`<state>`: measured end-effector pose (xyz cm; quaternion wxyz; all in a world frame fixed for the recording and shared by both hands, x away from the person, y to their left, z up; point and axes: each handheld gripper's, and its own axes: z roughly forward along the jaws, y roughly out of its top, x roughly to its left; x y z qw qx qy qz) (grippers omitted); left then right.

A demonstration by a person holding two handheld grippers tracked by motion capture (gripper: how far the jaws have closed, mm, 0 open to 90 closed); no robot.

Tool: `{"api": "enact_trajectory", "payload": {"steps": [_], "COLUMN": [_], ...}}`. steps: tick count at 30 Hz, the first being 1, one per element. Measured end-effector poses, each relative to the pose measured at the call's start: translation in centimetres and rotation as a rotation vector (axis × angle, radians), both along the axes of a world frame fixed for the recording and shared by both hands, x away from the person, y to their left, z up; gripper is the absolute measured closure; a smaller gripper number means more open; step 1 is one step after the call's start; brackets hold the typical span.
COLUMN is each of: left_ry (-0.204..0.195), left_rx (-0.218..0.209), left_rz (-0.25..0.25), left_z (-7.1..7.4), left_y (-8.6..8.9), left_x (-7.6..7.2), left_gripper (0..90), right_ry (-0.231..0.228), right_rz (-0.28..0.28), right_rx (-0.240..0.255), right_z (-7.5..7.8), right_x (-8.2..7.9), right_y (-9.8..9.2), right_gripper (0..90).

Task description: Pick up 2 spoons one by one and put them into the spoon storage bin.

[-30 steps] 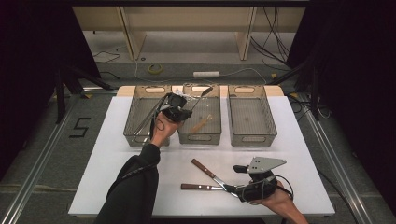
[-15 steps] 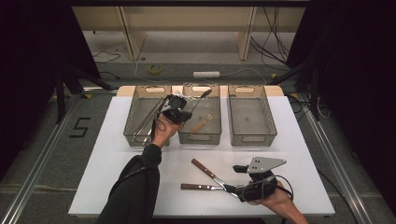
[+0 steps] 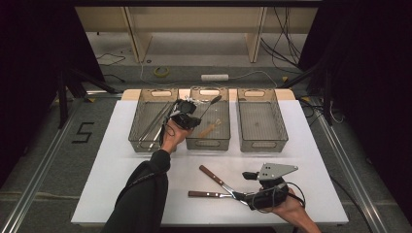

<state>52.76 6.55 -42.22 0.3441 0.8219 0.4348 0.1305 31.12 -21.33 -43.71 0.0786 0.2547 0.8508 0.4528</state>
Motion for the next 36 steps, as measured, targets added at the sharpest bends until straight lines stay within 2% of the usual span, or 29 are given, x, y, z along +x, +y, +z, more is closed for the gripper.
{"api": "enact_trajectory", "payload": {"steps": [8, 14, 22, 26, 30, 36], "left_ry": [0.016, 0.018, 0.026, 0.039, 0.055, 0.041], "left_rx": [0.014, -0.001, -0.017, -0.010, -0.026, -0.043], "left_rz": [0.000, 0.008, -0.004, -0.018, -0.028, -0.034], "left_z": [-0.3, -0.3, 0.2, 0.5, 0.8, 1.8], "left_y": [-0.3, -0.6, -0.7, -0.6, -0.3, 0.5], "left_x": [0.1, 0.1, -0.1, -0.5, -0.9, -1.8], "left_gripper": [87.8, 87.0, 72.0, 64.1, 55.6, 46.9], "right_ry": [0.002, 0.003, 0.003, 0.003, 0.004, 0.007], "right_rz": [0.001, 0.003, 0.002, 0.002, 0.001, -0.001], "right_rx": [-0.004, -0.002, -0.003, -0.004, -0.004, -0.012], "right_z": [0.0, 0.0, 0.0, 0.0, 0.0, -0.1], "right_x": [0.0, 0.0, 0.0, 0.0, 0.0, 0.0], "right_y": [0.0, 0.0, 0.0, 0.0, 0.1, 0.2], "right_gripper": [27.0, 27.0, 27.0, 27.0, 27.0, 27.0]}}
